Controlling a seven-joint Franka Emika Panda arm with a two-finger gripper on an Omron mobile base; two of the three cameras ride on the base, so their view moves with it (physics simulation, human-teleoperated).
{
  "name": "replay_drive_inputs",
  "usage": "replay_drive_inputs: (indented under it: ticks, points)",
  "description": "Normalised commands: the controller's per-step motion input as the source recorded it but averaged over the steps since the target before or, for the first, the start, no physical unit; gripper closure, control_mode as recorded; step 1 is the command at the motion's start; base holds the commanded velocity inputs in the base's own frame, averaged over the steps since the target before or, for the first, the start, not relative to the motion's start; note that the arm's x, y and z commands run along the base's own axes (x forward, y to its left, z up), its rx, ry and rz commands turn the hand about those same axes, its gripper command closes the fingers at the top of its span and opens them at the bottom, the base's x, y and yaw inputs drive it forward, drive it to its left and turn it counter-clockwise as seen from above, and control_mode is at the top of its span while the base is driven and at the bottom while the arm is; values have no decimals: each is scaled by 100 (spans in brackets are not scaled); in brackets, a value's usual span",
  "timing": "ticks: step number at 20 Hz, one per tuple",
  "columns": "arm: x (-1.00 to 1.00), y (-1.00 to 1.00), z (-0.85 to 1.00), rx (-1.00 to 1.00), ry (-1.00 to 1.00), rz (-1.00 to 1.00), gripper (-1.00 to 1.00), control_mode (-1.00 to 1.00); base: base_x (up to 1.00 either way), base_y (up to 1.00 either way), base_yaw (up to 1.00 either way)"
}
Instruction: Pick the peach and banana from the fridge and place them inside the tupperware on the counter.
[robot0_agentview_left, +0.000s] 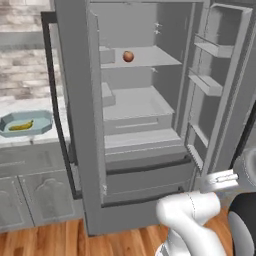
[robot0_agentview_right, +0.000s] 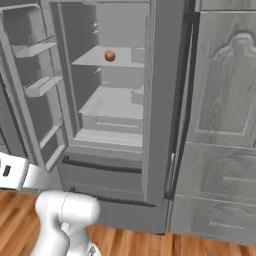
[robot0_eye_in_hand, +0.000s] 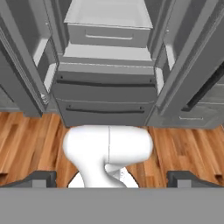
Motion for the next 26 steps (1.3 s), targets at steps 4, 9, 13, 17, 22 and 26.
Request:
replay_drive_inputs:
  ticks: [4,9,13,17,22,26]
  points:
    - [0,0,0,0,0,0,-100,100,70,0,9]
    - [0,0,0,0,0,0,-100,100,72,-1,13]
    - [0,0,0,0,0,0,-100,100,62,-11,13]
    - [0,0,0,0,0,0,-100,100,65,-10,6]
    - [0,0,0,0,0,0,-100,100,64,-7,0]
    - [0,0,0,0,0,0,-100,100,56,-6,0]
